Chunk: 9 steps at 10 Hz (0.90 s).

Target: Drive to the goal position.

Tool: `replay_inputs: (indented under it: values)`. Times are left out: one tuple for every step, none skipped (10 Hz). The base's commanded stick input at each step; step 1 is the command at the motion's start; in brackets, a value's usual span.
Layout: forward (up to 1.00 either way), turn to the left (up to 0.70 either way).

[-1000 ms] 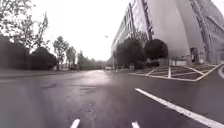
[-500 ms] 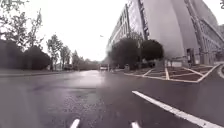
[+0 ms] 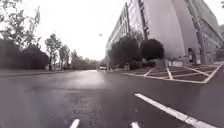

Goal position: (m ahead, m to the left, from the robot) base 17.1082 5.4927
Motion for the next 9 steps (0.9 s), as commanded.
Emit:
replay_inputs:
  values:
    - [0.7,0.0]
    - [0.7,0.0]
    - [0.7,0.07]
    - [0.7,0.07]
    - [0.7,0.0]
    - [0.7,0.0]
    - [0.7,0.0]
    - [0.7,0.0]
    - [0.7,0.0]
